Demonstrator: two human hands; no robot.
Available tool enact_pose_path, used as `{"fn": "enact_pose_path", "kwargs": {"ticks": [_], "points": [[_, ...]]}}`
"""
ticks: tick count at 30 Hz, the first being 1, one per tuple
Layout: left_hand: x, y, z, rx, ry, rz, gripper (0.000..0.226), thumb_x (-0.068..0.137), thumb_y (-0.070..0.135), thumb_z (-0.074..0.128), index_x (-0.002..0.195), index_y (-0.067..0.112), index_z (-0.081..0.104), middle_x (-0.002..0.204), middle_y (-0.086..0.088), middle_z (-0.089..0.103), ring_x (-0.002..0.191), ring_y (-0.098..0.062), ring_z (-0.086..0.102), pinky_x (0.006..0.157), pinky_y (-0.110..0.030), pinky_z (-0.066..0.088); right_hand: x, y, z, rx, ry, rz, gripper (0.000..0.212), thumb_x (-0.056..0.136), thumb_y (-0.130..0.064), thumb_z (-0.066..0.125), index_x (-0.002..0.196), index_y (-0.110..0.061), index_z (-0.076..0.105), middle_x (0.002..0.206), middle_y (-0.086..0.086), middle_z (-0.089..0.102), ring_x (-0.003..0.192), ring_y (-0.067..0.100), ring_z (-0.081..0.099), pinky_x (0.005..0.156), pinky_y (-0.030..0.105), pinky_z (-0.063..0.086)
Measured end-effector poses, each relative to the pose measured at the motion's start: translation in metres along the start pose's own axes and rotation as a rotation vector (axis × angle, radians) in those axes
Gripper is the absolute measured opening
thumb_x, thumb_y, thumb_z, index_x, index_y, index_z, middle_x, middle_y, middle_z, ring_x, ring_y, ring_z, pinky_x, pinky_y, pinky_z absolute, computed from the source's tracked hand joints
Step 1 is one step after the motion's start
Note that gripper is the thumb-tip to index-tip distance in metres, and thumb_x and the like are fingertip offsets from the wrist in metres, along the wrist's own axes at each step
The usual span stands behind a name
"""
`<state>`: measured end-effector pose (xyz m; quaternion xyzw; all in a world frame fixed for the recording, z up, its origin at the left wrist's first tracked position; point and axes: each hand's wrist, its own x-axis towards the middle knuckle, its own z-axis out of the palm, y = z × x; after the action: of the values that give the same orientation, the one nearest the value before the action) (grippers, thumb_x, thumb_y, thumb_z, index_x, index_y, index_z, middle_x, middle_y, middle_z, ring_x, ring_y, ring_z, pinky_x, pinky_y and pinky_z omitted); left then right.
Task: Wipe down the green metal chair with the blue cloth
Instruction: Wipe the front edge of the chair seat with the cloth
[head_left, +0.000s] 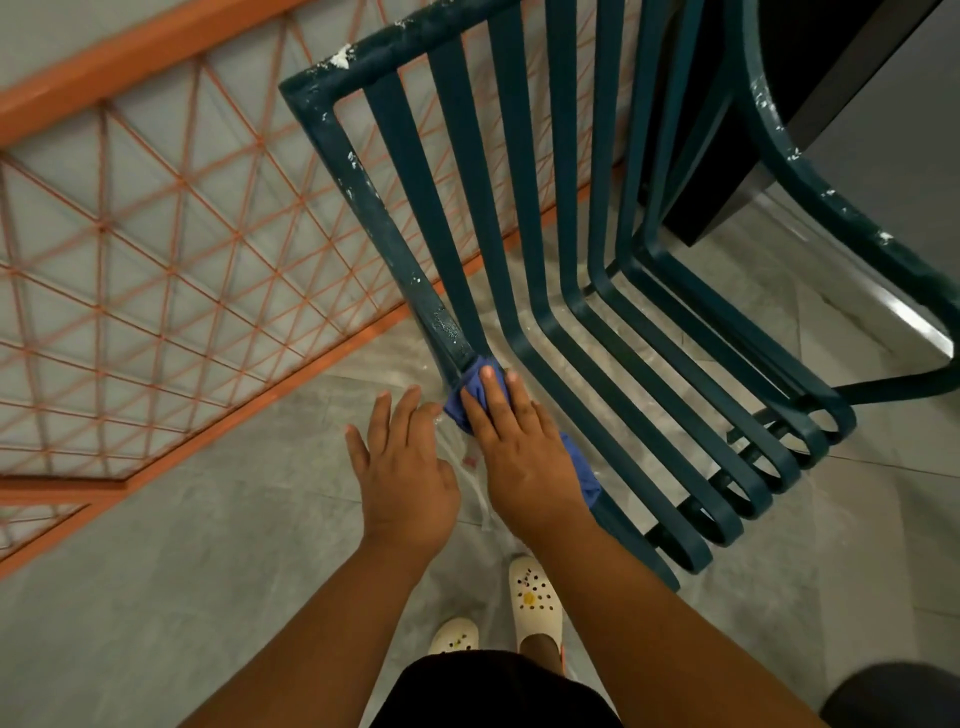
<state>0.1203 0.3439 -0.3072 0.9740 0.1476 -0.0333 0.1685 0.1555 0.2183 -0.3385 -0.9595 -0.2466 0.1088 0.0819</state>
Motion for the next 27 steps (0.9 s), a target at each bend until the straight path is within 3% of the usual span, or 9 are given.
{"fn": "enact_pose_path", "kwargs": {"ticks": [4, 7, 9, 12, 16, 18, 21, 24, 27], "points": [[0.004, 0.001, -0.003, -0.005, -0.005, 0.009, 0.056, 0.085, 0.006, 0.054, 0.138, 0.021, 0.044, 0.154, 0.0, 0.03, 0.147, -0.023, 0.008, 0.117, -0.051, 0.0, -0.037, 0.011, 0.013, 0.015, 0.037, 0.052, 0.066, 0.087, -0.023, 0.045, 0.149, -0.016, 0.021, 0.156, 0.011, 0.011, 0.142, 0.033, 0.019, 0.108, 0.048, 0.03], [0.007, 0.004, -0.006, 0.004, -0.022, 0.026, 0.059, 0.088, 0.009, 0.051, 0.143, 0.023, 0.037, 0.156, 0.003, 0.025, 0.147, -0.02, 0.004, 0.117, -0.049, -0.003, -0.03, 0.008, 0.002, 0.129, -0.091, 0.227, 0.068, 0.097, -0.029, 0.04, 0.152, -0.019, -0.001, 0.158, 0.012, 0.013, 0.14, 0.031, 0.029, 0.108, 0.043, 0.037], [0.007, 0.004, -0.006, 0.004, -0.019, 0.032, 0.06, 0.087, 0.009, 0.051, 0.144, 0.022, 0.037, 0.155, 0.003, 0.026, 0.147, -0.02, 0.005, 0.117, -0.05, -0.002, -0.008, 0.009, -0.007, 0.234, -0.074, 0.33, 0.057, 0.1, -0.031, 0.032, 0.151, -0.014, 0.013, 0.141, 0.015, 0.044, 0.117, 0.029, 0.053, 0.093, 0.039, 0.048], [0.006, 0.003, -0.005, -0.017, 0.006, 0.036, 0.06, 0.084, 0.006, 0.053, 0.141, 0.02, 0.042, 0.153, 0.0, 0.032, 0.147, -0.023, 0.01, 0.116, -0.052, 0.001, 0.026, 0.022, -0.023, 0.515, -0.143, 0.467, 0.04, 0.1, -0.04, 0.027, 0.115, -0.013, 0.053, 0.1, 0.009, 0.063, 0.094, 0.027, 0.062, 0.081, 0.038, 0.05], [0.001, 0.0, -0.002, -0.027, 0.012, 0.042, 0.059, 0.082, 0.005, 0.053, 0.139, 0.018, 0.045, 0.151, -0.002, 0.035, 0.146, -0.025, 0.014, 0.116, -0.054, 0.003, 0.036, 0.05, -0.025, 1.403, -0.493, 0.789, 0.058, 0.094, -0.049, 0.042, 0.061, -0.011, 0.07, 0.068, 0.012, 0.068, 0.081, 0.026, 0.065, 0.084, 0.036, 0.05], [0.0, -0.002, -0.001, -0.035, 0.018, 0.046, 0.058, 0.081, 0.004, 0.055, 0.137, 0.017, 0.047, 0.15, -0.003, 0.037, 0.145, -0.026, 0.017, 0.116, -0.055, 0.005, 0.04, 0.061, -0.016, 1.445, -0.589, 0.837, 0.053, 0.093, -0.047, 0.048, 0.071, -0.006, 0.072, 0.066, 0.016, 0.069, 0.076, 0.029, 0.065, 0.078, 0.039, 0.054], [-0.001, -0.005, -0.001, -0.015, 0.005, 0.032, 0.056, 0.083, 0.005, 0.055, 0.137, 0.018, 0.047, 0.151, -0.002, 0.036, 0.146, -0.025, 0.015, 0.116, -0.053, 0.003, 0.056, 0.063, -0.017, 1.389, -0.641, 0.846, 0.051, 0.089, -0.048, 0.053, 0.105, -0.001, 0.069, 0.103, 0.027, 0.068, 0.094, 0.035, 0.067, 0.088, 0.047, 0.054], [0.0, -0.007, 0.0, -0.006, 0.006, 0.028, 0.056, 0.083, 0.005, 0.055, 0.137, 0.018, 0.047, 0.151, -0.002, 0.036, 0.146, -0.024, 0.015, 0.115, -0.052, 0.002, 0.074, 0.055, -0.024, 1.446, -0.539, 0.788, 0.047, 0.093, -0.045, 0.049, 0.099, -0.003, 0.069, 0.102, 0.029, 0.068, 0.096, 0.035, 0.066, 0.098, 0.048, 0.048], [0.001, -0.008, 0.001, -0.014, 0.008, 0.014, 0.056, 0.084, 0.004, 0.054, 0.137, 0.018, 0.047, 0.151, -0.001, 0.036, 0.146, -0.023, 0.015, 0.115, -0.052, 0.001, 0.075, 0.05, -0.024, 1.562, -0.48, 0.782, 0.041, 0.094, -0.043, 0.051, 0.106, -0.006, 0.066, 0.097, 0.02, 0.072, 0.094, 0.032, 0.067, 0.093, 0.05, 0.051]]}}
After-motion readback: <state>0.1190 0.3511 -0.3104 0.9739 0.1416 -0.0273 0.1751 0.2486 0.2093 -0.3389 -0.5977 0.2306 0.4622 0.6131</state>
